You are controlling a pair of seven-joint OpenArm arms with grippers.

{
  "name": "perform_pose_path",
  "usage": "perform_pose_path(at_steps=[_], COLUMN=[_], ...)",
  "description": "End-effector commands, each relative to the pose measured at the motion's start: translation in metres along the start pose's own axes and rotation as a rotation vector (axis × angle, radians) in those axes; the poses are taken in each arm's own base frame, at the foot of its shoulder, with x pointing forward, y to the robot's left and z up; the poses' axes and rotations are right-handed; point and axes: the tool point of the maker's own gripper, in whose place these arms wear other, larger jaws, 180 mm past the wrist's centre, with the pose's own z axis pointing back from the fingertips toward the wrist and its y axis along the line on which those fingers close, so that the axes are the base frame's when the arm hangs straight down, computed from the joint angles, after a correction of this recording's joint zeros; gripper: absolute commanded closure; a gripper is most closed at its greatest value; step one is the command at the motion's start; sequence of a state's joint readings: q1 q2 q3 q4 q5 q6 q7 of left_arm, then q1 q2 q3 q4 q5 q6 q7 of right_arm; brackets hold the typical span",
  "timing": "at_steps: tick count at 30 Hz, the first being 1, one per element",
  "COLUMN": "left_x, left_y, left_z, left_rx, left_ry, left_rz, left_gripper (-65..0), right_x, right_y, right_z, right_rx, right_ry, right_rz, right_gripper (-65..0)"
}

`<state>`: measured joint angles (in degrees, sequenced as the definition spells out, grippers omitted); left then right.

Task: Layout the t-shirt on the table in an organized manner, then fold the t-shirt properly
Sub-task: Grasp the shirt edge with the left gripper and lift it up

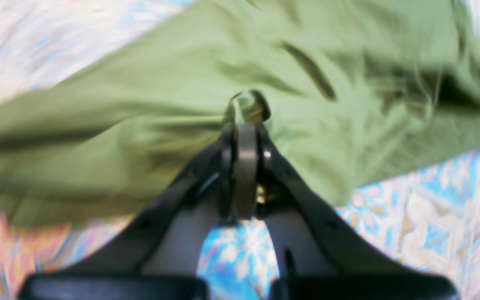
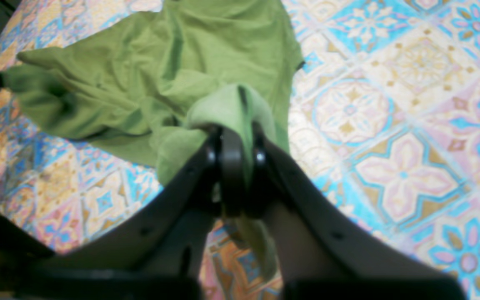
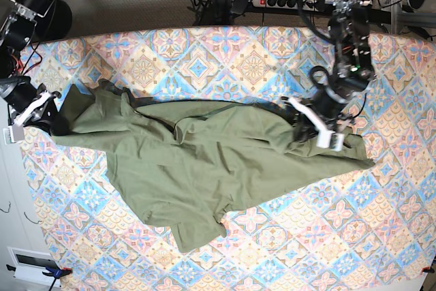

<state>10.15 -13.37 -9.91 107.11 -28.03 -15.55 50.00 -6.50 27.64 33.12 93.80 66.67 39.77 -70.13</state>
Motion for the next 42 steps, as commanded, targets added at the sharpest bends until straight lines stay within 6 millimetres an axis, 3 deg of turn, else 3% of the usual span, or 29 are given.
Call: perform_pose_path(at_steps=[1, 5, 9, 15, 19, 25, 29, 34, 38, 42], left_x=[0.010, -0.014, -0.046, -0.079, -0.093, -0.106, -0.101, -0.105, -0.095, -0.099], left_y=[0.006, 0.038, 0.061, 0.064, 0.050, 0.018, 0.003, 0.031, 0.064, 0.062], left_z=[0.011, 0.048, 0.094, 0.140, 0.154, 0.178, 0.188, 0.199, 0.217, 0.222], left_rx=[-0.009, 0.017, 0.036, 0.031, -0.012, -0.073, -0.158, -0.048, 0.065, 0.010], left_ry=[-0.053, -0.046, -0.009, 0.043, 0.103, 0.207, 0.245, 0.278, 0.275, 0.374], left_rz=[0.047, 0.260, 0.455, 0.616, 0.669, 0.665, 0.518, 0.425, 0.359, 0.232], left_gripper=[0.0, 0.0, 0.0, 0.0, 0.0, 0.0, 0.0, 0.0, 0.0, 0.0], right_x=[0.026, 0.032, 0.018, -0.017, -0.034, -0.051, -0.050, -0.050, -0.049, -0.049], right_y=[-0.001, -0.017, -0.024, -0.023, -0.022, -0.021, -0.019, -0.019, -0.020, -0.029], right_z=[0.009, 0.027, 0.039, 0.044, 0.047, 0.057, 0.058, 0.058, 0.058, 0.064], right_rx=[-0.001, -0.062, -0.100, -0.104, -0.105, -0.117, -0.116, -0.117, -0.117, -0.159], right_ry=[-0.077, -0.111, -0.064, 0.070, 0.124, 0.181, 0.182, 0.179, 0.179, 0.219], right_rz=[0.034, 0.023, 0.009, -0.011, -0.026, -0.031, -0.020, -0.021, -0.019, 0.013], right_gripper=[-0.7, -0.7, -0.7, -0.7, -0.7, -0.7, -0.7, -0.7, -0.7, -0.7])
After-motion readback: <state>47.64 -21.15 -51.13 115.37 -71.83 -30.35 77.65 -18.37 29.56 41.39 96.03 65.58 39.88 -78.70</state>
